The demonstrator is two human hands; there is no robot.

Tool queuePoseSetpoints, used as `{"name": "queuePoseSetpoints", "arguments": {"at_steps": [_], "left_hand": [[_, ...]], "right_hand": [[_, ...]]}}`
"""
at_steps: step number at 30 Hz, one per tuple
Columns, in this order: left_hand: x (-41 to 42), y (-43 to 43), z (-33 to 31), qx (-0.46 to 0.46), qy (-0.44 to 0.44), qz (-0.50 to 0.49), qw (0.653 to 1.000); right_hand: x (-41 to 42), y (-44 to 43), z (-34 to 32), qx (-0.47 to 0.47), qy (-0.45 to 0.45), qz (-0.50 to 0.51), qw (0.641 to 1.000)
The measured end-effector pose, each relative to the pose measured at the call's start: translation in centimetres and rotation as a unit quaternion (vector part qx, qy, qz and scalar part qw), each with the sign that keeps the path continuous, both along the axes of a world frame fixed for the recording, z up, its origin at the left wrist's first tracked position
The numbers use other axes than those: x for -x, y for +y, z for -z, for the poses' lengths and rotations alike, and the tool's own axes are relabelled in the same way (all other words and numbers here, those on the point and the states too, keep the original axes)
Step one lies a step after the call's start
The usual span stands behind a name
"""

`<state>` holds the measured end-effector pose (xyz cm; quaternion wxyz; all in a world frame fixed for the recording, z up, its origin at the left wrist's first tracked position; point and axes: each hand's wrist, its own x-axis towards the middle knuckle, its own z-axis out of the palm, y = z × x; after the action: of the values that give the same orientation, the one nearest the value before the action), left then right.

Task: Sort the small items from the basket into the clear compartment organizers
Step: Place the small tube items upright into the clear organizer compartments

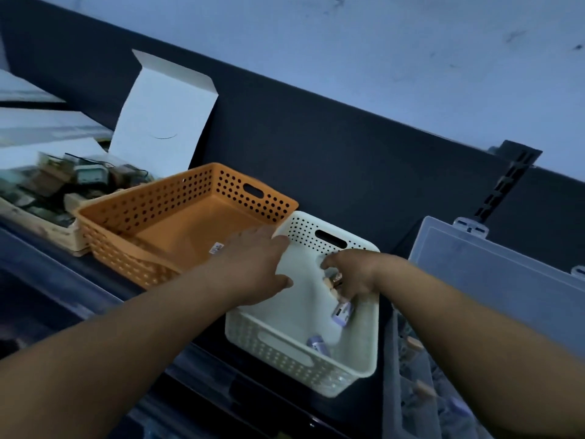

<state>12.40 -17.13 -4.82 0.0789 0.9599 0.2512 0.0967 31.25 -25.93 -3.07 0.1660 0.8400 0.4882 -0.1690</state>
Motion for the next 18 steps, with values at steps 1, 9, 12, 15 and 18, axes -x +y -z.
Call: {"name": "queuePoseSetpoints", "arguments": {"at_steps": [1,9,12,15,18], "left_hand": [[0.1,0.1,0.0,0.005,-0.004,0.005,1.0],[0.1,0.2,0.3,0.012,-0.001,0.013,1.0],[0.1,0.1,0.3,0.008,0.001,0.012,1.0],[0.1,0.1,0.2,0.006,0.002,0.011,1.0],[0.2,0.0,0.0,-0.002,0.002,0.011,1.0]], "right_hand": [[-0.1,0.3,0.2,-0.004,0.008,0.007,1.0],[0.1,0.8,1.0,-0.058,0.029,-0.003,0.998],[0.0,0.8,1.0,-0.043,0.026,-0.003,0.999],[-0.1,0.8,1.1,-0.055,0.043,-0.002,0.998],[-0.1,0.8,1.3,-0.086,0.06,-0.015,0.994]]}}
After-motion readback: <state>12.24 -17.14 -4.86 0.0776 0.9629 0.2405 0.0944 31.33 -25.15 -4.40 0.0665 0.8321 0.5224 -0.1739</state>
